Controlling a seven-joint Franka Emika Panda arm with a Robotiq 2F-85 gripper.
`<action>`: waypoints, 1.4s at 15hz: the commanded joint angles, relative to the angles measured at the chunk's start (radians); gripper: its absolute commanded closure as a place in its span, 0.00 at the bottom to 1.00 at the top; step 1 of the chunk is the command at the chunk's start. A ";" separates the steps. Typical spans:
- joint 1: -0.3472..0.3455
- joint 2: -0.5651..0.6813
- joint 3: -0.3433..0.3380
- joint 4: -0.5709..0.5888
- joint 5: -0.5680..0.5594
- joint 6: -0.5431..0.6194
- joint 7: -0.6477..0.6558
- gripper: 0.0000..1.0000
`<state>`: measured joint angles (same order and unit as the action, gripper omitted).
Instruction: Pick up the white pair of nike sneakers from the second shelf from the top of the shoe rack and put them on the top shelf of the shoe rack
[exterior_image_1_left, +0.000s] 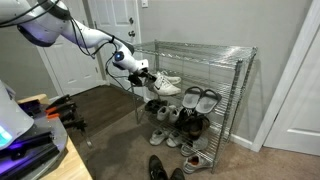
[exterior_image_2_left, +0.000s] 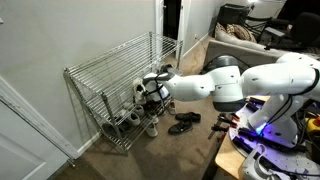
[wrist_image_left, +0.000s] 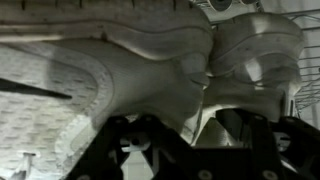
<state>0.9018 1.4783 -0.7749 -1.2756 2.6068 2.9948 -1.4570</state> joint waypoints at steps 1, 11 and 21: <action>0.017 0.000 0.022 -0.021 0.000 -0.033 -0.029 0.77; 0.117 -0.038 -0.053 -0.153 0.000 -0.120 0.050 0.94; 0.380 -0.185 -0.160 -0.601 0.000 -0.362 0.096 0.95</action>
<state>1.2174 1.3754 -0.9125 -1.7009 2.6068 2.7062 -1.3524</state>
